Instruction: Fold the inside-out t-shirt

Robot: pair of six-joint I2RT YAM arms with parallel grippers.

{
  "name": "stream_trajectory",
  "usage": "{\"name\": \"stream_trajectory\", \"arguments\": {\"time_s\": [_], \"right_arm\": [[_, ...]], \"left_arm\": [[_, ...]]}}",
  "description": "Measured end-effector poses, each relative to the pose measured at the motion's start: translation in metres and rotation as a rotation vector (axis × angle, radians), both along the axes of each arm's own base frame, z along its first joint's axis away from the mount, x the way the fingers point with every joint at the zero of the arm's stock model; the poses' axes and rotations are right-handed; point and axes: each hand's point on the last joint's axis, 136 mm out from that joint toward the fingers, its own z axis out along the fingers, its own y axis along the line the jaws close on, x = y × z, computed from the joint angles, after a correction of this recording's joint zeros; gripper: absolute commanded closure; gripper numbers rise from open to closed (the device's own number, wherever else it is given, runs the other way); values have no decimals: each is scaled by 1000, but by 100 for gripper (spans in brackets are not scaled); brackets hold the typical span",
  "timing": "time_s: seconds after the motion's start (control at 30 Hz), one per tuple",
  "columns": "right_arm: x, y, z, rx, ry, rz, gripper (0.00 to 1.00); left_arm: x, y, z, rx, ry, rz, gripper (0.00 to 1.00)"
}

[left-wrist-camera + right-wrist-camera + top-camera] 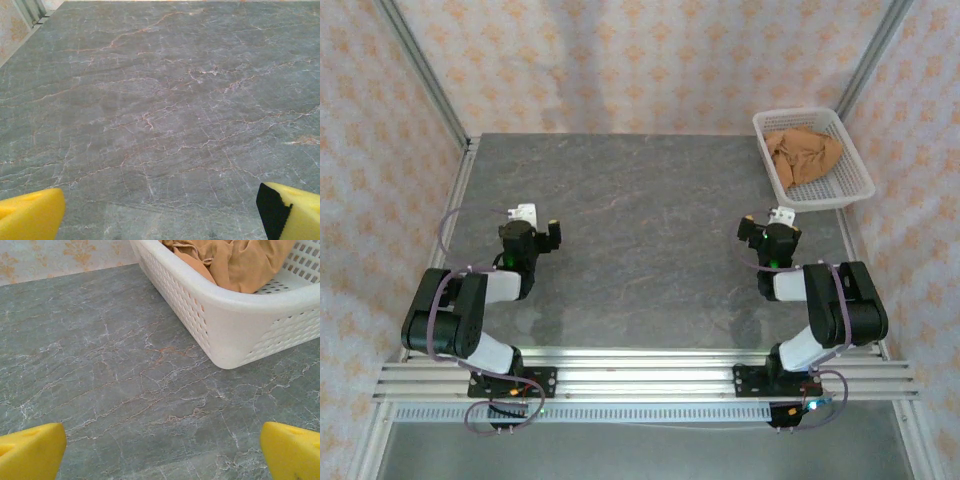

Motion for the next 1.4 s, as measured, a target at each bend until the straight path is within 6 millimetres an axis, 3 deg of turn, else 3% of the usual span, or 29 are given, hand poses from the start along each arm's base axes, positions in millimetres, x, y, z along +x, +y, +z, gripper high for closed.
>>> {"name": "stream_trajectory", "arguments": {"time_s": [1.17, 1.27, 1.33, 1.4], "right_arm": [[-4, -2, 5, -24, -19, -27, 1], [-24, 9, 28, -84, -60, -45, 1], [-29, 15, 64, -81, -125, -59, 1], [-30, 6, 110, -56, -178, -137, 1]], "left_arm": [[0, -3, -1, 3, 36, -15, 0], [7, -18, 27, 21, 63, -61, 0], [10, -42, 65, 35, 21, -129, 0], [4, -74, 108, 40, -37, -221, 0]]}}
